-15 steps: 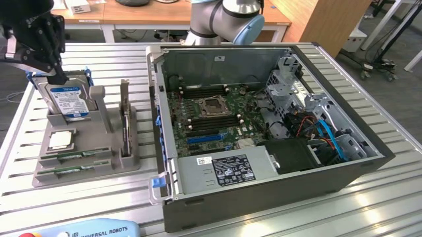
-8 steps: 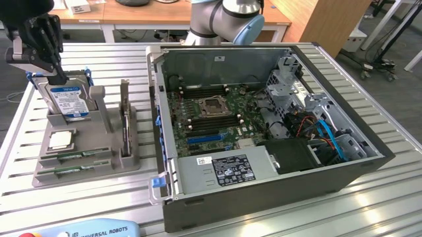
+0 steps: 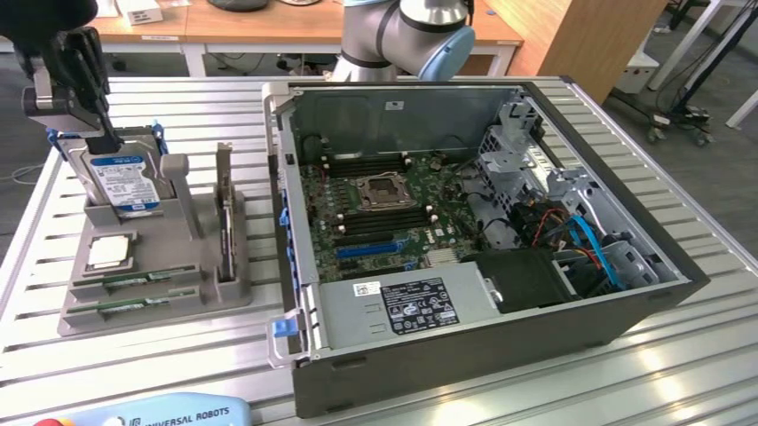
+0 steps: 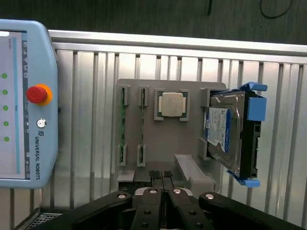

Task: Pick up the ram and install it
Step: 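Pick up the ram and move it above insertion slot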

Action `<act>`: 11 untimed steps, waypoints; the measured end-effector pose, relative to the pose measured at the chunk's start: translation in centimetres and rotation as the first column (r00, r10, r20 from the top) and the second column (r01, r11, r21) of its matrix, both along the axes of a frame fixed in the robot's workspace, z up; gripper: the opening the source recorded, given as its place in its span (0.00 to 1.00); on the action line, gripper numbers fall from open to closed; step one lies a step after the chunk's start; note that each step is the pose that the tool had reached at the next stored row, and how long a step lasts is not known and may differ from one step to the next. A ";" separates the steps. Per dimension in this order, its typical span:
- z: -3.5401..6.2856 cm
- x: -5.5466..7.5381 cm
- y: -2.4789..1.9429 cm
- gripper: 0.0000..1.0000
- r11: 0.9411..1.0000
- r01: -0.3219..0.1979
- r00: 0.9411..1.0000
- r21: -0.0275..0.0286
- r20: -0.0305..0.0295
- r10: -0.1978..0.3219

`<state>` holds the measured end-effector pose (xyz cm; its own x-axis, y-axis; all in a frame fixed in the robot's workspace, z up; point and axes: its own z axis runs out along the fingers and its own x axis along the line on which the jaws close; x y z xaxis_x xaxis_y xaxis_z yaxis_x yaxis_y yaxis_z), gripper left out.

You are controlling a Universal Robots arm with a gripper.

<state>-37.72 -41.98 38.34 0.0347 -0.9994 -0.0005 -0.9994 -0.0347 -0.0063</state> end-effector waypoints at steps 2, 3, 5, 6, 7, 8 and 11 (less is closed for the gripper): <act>0.00 0.0 0.00 0.10 1.000 -0.003 1.000 0.000 0.000 0.003; -0.01 0.0 0.00 0.10 1.000 -0.003 1.000 0.000 0.000 0.003; -0.01 0.0 0.00 0.10 1.000 -0.003 1.000 0.000 0.000 0.003; -0.01 0.0 0.00 0.10 1.000 -0.003 1.000 0.000 0.000 0.003; 0.00 0.0 0.00 0.10 1.000 -0.003 1.000 0.000 0.000 0.003; -0.01 0.0 0.00 0.10 1.000 -0.004 1.000 0.000 0.000 0.004; -0.07 0.0 0.04 0.10 1.000 -0.004 1.000 0.000 0.000 0.004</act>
<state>-37.73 -41.94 38.27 0.0390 -0.9992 -0.0008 -0.9992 -0.0390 -0.0065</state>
